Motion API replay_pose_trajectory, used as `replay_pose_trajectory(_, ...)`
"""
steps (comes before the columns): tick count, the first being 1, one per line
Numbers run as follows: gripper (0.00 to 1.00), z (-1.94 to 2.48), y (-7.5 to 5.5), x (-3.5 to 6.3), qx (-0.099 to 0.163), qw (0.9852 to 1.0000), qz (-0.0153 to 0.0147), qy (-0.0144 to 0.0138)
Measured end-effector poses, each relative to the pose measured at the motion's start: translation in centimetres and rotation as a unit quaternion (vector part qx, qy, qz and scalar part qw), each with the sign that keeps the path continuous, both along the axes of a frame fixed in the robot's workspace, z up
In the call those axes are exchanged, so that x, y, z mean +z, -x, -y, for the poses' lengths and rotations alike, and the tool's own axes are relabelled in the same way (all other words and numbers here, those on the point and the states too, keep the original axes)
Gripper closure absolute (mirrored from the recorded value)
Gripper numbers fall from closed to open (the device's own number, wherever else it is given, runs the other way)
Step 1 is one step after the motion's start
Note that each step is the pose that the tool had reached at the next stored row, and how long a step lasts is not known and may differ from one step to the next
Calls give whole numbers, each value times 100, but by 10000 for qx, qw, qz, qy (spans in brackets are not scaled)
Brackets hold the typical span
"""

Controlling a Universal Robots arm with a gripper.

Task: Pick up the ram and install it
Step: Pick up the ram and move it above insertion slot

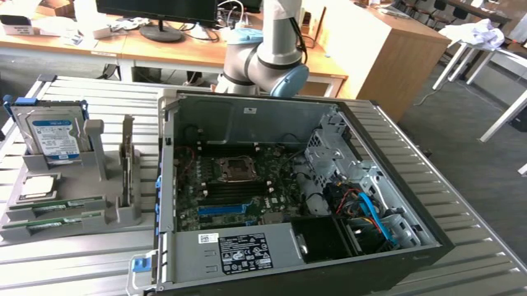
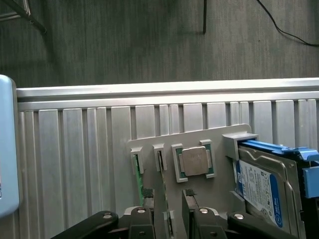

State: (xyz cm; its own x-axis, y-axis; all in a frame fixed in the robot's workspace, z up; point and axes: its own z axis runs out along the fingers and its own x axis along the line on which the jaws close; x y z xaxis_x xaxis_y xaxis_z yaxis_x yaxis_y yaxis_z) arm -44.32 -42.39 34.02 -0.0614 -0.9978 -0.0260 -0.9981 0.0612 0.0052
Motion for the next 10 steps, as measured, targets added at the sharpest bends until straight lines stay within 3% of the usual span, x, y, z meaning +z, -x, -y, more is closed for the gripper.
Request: replay_pose_trajectory(10, 64, 10, -26, -28, 0, 10000, -1, 1)
